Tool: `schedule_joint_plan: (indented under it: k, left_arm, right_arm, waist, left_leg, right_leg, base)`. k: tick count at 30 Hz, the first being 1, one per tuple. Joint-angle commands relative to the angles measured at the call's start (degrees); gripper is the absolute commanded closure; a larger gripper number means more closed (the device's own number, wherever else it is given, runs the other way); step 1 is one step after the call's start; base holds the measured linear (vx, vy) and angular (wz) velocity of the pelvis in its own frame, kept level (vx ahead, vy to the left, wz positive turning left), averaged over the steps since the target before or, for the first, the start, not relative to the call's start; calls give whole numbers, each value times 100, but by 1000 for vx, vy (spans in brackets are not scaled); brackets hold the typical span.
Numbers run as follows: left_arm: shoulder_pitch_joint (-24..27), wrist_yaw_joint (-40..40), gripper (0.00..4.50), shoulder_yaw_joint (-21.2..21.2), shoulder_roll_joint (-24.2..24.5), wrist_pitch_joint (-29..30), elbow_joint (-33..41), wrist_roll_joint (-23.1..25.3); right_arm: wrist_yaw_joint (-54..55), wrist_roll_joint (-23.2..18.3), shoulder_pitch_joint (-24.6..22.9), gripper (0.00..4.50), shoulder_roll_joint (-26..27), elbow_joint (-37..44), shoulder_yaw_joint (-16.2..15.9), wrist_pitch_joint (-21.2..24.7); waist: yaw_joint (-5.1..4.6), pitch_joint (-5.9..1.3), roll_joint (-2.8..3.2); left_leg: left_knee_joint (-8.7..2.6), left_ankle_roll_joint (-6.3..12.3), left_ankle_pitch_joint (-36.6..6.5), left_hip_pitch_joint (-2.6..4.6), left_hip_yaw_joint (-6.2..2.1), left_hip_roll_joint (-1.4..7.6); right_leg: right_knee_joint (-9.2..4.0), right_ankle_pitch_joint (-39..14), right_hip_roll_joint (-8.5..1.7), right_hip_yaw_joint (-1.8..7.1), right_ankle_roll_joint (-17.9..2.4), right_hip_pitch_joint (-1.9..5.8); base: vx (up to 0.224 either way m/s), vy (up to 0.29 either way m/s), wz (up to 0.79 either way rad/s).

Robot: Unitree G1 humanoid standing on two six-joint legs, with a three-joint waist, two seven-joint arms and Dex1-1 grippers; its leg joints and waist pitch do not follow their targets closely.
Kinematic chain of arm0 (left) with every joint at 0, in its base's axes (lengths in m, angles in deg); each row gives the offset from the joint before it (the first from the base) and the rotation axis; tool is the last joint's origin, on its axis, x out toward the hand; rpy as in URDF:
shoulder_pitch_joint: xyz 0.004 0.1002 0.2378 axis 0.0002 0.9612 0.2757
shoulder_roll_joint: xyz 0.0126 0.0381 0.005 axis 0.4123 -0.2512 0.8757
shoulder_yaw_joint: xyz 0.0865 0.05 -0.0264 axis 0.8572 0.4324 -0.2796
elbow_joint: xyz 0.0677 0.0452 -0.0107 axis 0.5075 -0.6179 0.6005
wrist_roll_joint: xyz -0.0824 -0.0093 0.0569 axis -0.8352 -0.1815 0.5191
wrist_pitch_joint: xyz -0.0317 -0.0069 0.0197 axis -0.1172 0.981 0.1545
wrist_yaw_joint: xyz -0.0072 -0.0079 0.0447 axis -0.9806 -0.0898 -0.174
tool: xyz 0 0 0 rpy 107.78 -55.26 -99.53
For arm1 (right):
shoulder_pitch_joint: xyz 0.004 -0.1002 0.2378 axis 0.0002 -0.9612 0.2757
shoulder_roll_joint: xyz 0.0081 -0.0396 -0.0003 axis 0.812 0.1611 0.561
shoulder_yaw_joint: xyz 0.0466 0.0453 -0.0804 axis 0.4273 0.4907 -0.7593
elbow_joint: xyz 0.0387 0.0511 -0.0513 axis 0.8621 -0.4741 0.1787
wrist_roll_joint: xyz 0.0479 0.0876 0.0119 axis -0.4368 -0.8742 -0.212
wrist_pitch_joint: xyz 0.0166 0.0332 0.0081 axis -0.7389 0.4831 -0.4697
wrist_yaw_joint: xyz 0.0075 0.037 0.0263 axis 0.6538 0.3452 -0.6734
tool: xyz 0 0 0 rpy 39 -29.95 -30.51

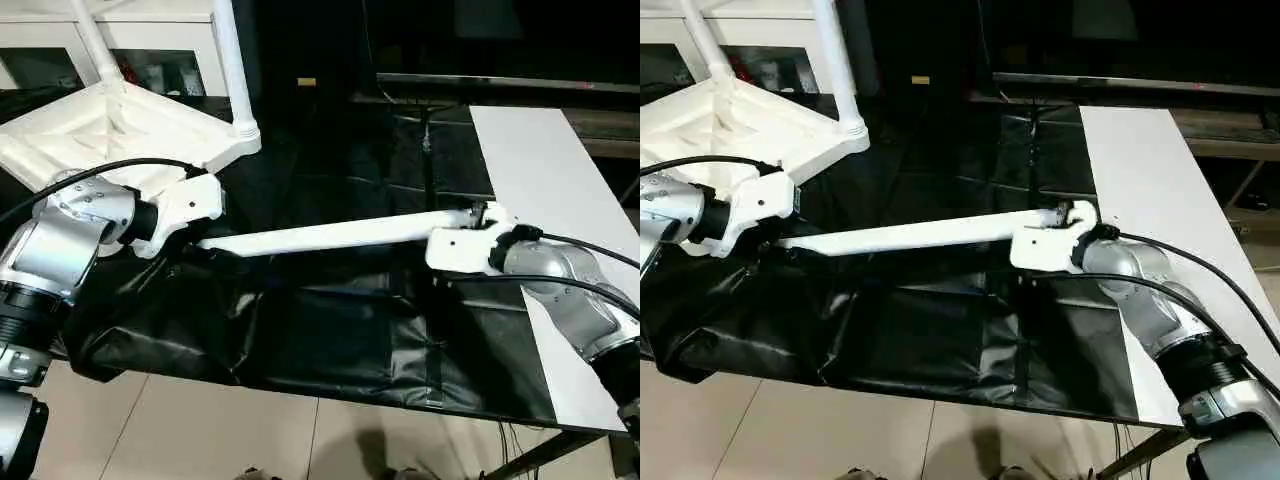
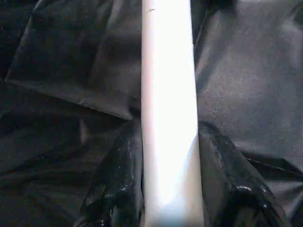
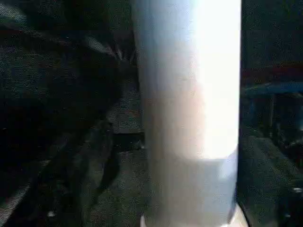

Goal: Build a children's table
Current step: Pick table leg

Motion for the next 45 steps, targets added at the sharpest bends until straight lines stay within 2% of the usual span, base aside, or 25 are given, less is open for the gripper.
schedule_joint_plan:
  k: [1,10,11,15,16,17,21,22,25,29,30,32,33,34,35,36,37,38,39,40,41,42,43,44,45]
  left_arm:
    - [-56,20,311,-103,88,26,164,-18]
    - [-56,54,311,-85,145,62,214,-23]
    - [-50,38,311,-101,156,77,237,-44]
    - [-47,58,311,-159,171,95,297,-82]
    - [-82,101,311,-204,149,120,272,-106]
    - [-164,166,255,-303,114,171,211,-176]
    - [-236,28,223,-531,143,280,267,-483]
    - [-254,13,223,-608,138,286,280,-575]
    - [-338,110,204,-786,108,118,242,-692]
    - [-775,728,195,-1618,-112,-97,-141,-1213]
    - [-1019,1242,195,-2123,-202,-265,-506,-1452]
    - [-1197,1852,193,-2522,-227,-316,-867,-1544]
    - [-1220,2077,193,-2593,-222,-302,-937,-1513]
    - [-1190,2563,193,-2759,-231,-184,-1001,-1454]
    - [-1089,2827,193,-2864,-259,-26,-943,-1429]
    - [-843,3202,193,-2999,-376,126,-713,-1370]
    - [-706,3315,193,-3050,-455,176,-561,-1352]
    - [-272,3518,193,-3144,-730,284,-57,-1322]
    - [-24,3740,193,-3130,-956,286,193,-1240]
    - [117,3864,193,-3123,-1082,288,334,-1193]
    - [367,4100,193,-3099,-1318,290,575,-1104]
    - [676,4524,193,-3058,-1677,39,789,-964]
    - [748,4638,193,-3030,-1770,1,838,-912]
    - [1027,5075,193,-2923,-2128,-142,1026,-711]
    - [1294,5469,193,-2796,-2461,-288,1146,-553]
  right_arm:
    - [-161,-123,-22,99,-41,-76,-49,-81]
    - [-250,-172,-17,175,3,-263,-30,-181]
    - [-272,-195,-18,197,12,-276,-19,-185]
    - [-269,-224,-2,205,41,-332,7,-218]
    - [-259,-222,3,227,40,-339,13,-231]
    - [-226,-217,15,247,37,-354,27,-260]
    - [-159,-221,34,263,27,-385,47,-306]
    - [-142,-227,35,263,31,-400,48,-314]
    - [-111,-226,58,263,43,-446,49,-331]
    - [-32,-319,98,264,109,-538,140,-314]
    - [59,-526,66,264,186,-522,326,-268]
    - [171,-796,4,264,276,-405,570,-232]
    - [214,-886,-19,264,308,-346,652,-238]
    - [352,-1220,-103,264,456,-98,958,-139]
    - [476,-1550,-183,264,622,163,1263,33]
    - [632,-2163,-317,264,918,665,1783,405]
    - [676,-2457,-381,264,1047,900,2015,603]
    - [823,-3231,-564,264,1395,1536,2617,1223]
    - [1053,-3519,-677,264,1585,1858,2909,1487]
    - [1184,-3681,-741,264,1692,2039,3074,1637]
    - [1448,-3945,-858,264,1883,2354,3363,1889]
    - [1804,-4130,-1045,264,2122,2716,3645,2145]
    - [1880,-4154,-1091,264,2170,2760,3701,2185]
    - [2168,-4245,-1271,264,2353,2924,3916,2335]
    - [2394,-4293,-1471,264,2499,3019,4066,2402]
  waist:
    - [-26,-459,-105]
    - [-19,-457,-114]
    - [-17,-460,-111]
    - [-14,-462,-113]
    - [-13,-465,-118]
    - [-14,-466,-120]
    - [-7,-467,-113]
    - [0,-465,-88]
    - [-4,-460,-111]
    - [14,-474,-105]
    - [11,-475,-117]
    - [19,-476,-178]
    - [17,-472,-176]
    - [12,-461,-181]
    - [30,-454,-228]
    - [11,-442,-239]
    - [39,-439,-219]
    - [46,-460,-188]
    - [82,-478,-174]
    - [65,-475,-149]
    - [122,-489,-127]
    - [182,-519,47]
    - [173,-510,-36]
    - [188,-508,46]
    - [175,-494,-56]
  left_leg:
    - [-454,521,-355,76,-64,286]
    - [-450,535,-373,72,-65,285]
    - [-448,533,-364,78,-65,286]
    - [-447,540,-351,75,-64,283]
    - [-444,541,-349,79,-62,283]
    - [-442,536,-358,77,-59,279]
    - [-441,489,-384,78,-57,271]
    - [-441,484,-403,83,-60,270]
    - [-442,472,-453,77,-59,275]
    - [-429,441,-471,84,-53,257]
    - [-420,436,-485,72,-46,244]
    - [-420,450,-517,56,-54,245]
    - [-417,447,-535,46,-56,241]
    - [-422,424,-575,58,-68,256]
    - [-434,444,-553,52,-69,280]
    - [-442,487,-558,35,-68,285]
    - [-463,471,-563,39,-93,314]
    - [-467,428,-526,81,-82,311]
    - [-467,506,-264,101,-90,365]
    - [-476,554,-159,88,-87,350]
    - [-472,571,-120,146,-72,375]
    - [-458,489,-168,170,-79,339]
    - [-477,434,-192,168,-67,349]
    - [-474,415,-297,171,-49,312]
    - [-461,571,-530,119,20,266]
  right_leg:
    - [-252,-530,-261,207,-1785,374]
    - [-256,-630,-257,200,-1777,372]
    - [-253,-611,-258,200,-1782,369]
    - [-251,-591,-255,197,-1795,369]
    - [-250,-586,-256,198,-1795,366]
    - [-250,-589,-256,200,-1797,369]
    - [-239,-581,-251,192,-1837,372]
    - [-244,-589,-249,190,-1847,365]
    - [-247,-611,-252,192,-1830,375]
    - [-243,-548,-241,183,-1879,368]
    - [-223,-430,-220,173,-1917,371]
    - [-224,-439,-242,177,-1883,395]
    - [-220,-483,-242,181,-1853,401]
    - [-240,-669,-248,178,-1742,385]
    - [-245,-734,-279,203,-1660,397]
    - [-240,-769,-277,202,-1634,407]
    - [-257,-914,-304,197,-1563,394]
    - [-262,-1007,-271,189,-1511,366]
    - [-223,-562,-291,210,-1592,343]
    - [-212,-406,-244,197,-1626,345]
    - [-232,-295,-232,186,-1634,286]
    - [-205,-327,-209,158,-1612,254]
    - [-244,-174,-188,154,-1579,251]
    - [-250,-215,-201,162,-1568,245]
    - [-353,-360,-336,232,-1610,323]
  base:
    - [0,0,0]
    - [0,0,0]
    - [0,0,0]
    - [0,0,0]
    - [0,0,0]
    - [0,0,0]
    - [0,0,0]
    - [0,0,0]
    - [0,0,0]
    - [0,0,0]
    - [0,0,0]
    - [0,0,0]
    - [0,0,0]
    - [0,0,0]
    - [0,0,0]
    - [0,0,0]
    - [0,0,0]
    - [0,0,0]
    - [0,0,0]
    - [0,0,0]
    - [0,0,0]
    - [0,0,0]
    - [0,0,0]
    - [0,0,0]
    - [0,0,0]
